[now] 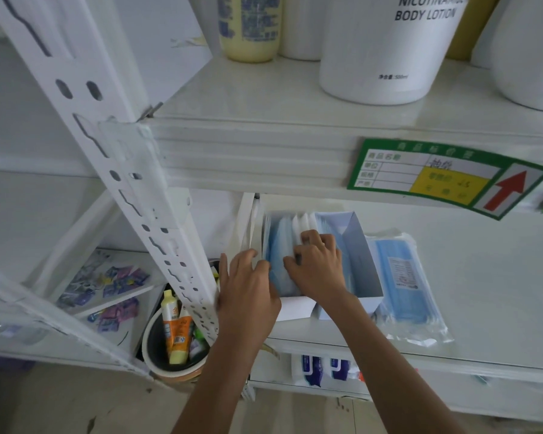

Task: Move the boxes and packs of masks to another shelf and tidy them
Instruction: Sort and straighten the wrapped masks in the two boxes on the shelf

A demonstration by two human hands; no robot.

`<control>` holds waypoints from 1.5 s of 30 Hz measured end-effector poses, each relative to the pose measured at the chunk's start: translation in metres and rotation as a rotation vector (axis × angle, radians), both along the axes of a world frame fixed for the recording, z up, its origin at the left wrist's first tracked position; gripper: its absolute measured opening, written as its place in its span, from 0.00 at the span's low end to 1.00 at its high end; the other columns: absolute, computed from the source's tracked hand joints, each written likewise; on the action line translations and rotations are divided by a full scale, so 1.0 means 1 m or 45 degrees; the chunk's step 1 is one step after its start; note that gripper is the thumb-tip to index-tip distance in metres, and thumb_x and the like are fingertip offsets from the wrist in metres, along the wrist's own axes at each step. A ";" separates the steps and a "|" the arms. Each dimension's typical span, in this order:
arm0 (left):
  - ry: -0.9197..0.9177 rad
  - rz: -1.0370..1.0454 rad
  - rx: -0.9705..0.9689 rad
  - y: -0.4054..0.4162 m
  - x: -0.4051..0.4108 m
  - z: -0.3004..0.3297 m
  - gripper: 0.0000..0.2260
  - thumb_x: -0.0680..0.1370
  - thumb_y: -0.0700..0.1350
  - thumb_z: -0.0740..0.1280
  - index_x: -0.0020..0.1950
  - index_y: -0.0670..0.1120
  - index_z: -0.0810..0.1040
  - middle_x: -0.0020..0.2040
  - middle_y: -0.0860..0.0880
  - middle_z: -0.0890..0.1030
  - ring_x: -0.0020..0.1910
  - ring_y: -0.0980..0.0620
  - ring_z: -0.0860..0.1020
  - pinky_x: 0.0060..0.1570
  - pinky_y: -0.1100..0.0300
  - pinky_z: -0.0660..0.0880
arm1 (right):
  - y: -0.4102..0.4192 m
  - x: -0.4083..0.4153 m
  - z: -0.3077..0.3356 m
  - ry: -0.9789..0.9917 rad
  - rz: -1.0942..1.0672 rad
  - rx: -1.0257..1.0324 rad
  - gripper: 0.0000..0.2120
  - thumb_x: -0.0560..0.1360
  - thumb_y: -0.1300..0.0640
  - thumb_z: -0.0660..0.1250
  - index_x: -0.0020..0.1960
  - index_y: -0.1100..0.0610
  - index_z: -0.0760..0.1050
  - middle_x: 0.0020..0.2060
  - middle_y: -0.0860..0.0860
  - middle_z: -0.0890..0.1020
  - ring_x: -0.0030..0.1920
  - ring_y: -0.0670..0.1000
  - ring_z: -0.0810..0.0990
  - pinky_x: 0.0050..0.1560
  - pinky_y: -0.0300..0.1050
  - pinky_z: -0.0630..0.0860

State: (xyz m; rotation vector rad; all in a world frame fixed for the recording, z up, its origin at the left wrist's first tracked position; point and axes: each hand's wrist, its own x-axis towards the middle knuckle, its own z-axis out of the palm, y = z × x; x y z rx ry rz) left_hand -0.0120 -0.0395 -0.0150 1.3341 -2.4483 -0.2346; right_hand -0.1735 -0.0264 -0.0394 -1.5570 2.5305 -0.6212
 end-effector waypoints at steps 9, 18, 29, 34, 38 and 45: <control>0.205 0.080 0.340 0.004 0.001 -0.002 0.21 0.82 0.40 0.66 0.73 0.48 0.67 0.69 0.49 0.75 0.63 0.49 0.77 0.60 0.52 0.78 | 0.002 0.006 0.008 -0.025 -0.006 0.027 0.12 0.77 0.45 0.60 0.42 0.51 0.74 0.64 0.48 0.72 0.64 0.54 0.65 0.64 0.53 0.65; 0.271 0.090 0.455 -0.018 -0.009 0.007 0.23 0.74 0.34 0.71 0.65 0.49 0.71 0.50 0.46 0.79 0.47 0.43 0.81 0.45 0.44 0.81 | 0.001 0.006 0.003 0.041 0.018 -0.011 0.15 0.77 0.45 0.58 0.37 0.52 0.74 0.60 0.48 0.73 0.61 0.54 0.65 0.60 0.53 0.66; 0.336 0.104 0.452 -0.025 -0.011 0.000 0.21 0.73 0.41 0.77 0.62 0.52 0.74 0.49 0.47 0.83 0.43 0.49 0.81 0.40 0.57 0.77 | -0.010 0.017 0.023 0.101 -0.105 0.175 0.35 0.73 0.26 0.56 0.50 0.56 0.83 0.60 0.50 0.73 0.62 0.57 0.66 0.60 0.55 0.68; 0.363 0.109 0.384 -0.020 -0.011 0.002 0.14 0.82 0.45 0.66 0.68 0.49 0.74 0.53 0.44 0.84 0.49 0.45 0.83 0.49 0.48 0.81 | -0.008 0.013 0.021 0.029 -0.086 0.120 0.16 0.71 0.42 0.66 0.42 0.55 0.79 0.58 0.48 0.73 0.60 0.56 0.66 0.60 0.53 0.67; 0.345 0.125 0.392 -0.020 -0.009 0.004 0.15 0.82 0.40 0.62 0.68 0.47 0.74 0.51 0.43 0.84 0.46 0.44 0.83 0.46 0.47 0.81 | -0.005 0.007 0.018 -0.199 -0.089 0.033 0.16 0.71 0.45 0.67 0.33 0.56 0.74 0.57 0.47 0.73 0.61 0.55 0.66 0.60 0.52 0.66; 0.535 0.036 0.440 -0.024 -0.007 0.003 0.11 0.81 0.37 0.65 0.58 0.47 0.83 0.59 0.48 0.83 0.56 0.47 0.81 0.54 0.55 0.78 | -0.002 -0.003 0.026 -0.416 -0.089 -0.033 0.20 0.73 0.49 0.66 0.26 0.55 0.67 0.50 0.48 0.73 0.58 0.55 0.68 0.56 0.53 0.70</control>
